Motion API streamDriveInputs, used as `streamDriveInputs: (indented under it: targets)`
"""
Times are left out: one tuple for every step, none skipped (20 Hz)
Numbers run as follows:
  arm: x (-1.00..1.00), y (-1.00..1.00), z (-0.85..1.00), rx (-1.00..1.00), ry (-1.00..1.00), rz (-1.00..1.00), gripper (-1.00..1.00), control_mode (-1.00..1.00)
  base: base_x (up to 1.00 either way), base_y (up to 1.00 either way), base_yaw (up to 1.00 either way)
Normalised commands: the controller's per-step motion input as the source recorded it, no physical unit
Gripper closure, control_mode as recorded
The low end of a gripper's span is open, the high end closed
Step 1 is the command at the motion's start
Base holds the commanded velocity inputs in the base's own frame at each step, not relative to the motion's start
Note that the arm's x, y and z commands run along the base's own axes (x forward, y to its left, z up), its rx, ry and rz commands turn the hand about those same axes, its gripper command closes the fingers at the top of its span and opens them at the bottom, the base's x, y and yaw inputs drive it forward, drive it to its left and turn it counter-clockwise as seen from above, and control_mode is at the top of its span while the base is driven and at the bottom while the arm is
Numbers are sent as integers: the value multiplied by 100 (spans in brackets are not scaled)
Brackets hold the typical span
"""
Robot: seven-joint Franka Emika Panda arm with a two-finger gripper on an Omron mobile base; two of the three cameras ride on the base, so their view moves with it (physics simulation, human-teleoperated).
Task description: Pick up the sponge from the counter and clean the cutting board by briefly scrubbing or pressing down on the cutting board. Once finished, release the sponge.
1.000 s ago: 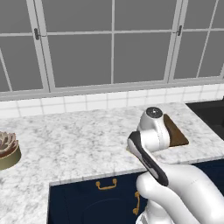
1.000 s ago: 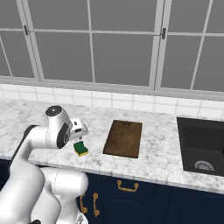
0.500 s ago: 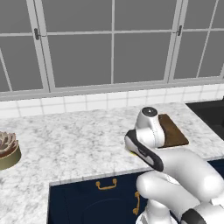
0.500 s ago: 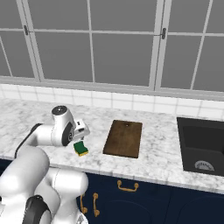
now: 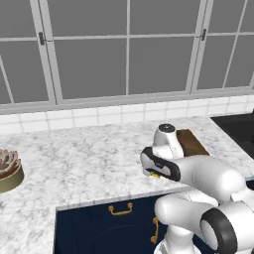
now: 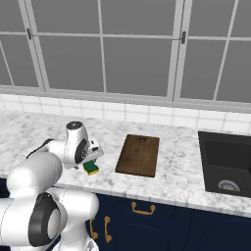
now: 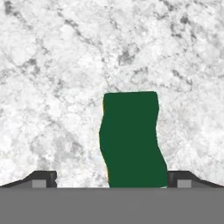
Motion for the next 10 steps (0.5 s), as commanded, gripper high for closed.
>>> streamDriveInputs:
  targets:
    - [0,-7,-41,0,7,3,-100,-100,0,0,0]
    - [5,-1,-31,0,4,2,-100,-100,0,0,0]
    - [11,0,-16,0,0,1,-100,-100,0,0,0]
    - [13,0,-11,0,0,1,-100,-100,0,0,0]
    - [22,0,-13,0,0,1,-100,-100,0,0,0]
    - [26,0,-16,0,0,1,-100,-100,0,0,0]
    - [33,0,-19,0,0,0,-100,-100,0,0,0]
    - [34,0,-20,0,0,0,-100,-100,0,0,0]
    - [29,0,-22,0,0,1,-100,-100,0,0,0]
    - [9,0,-29,0,0,1,-100,-100,0,0,0]
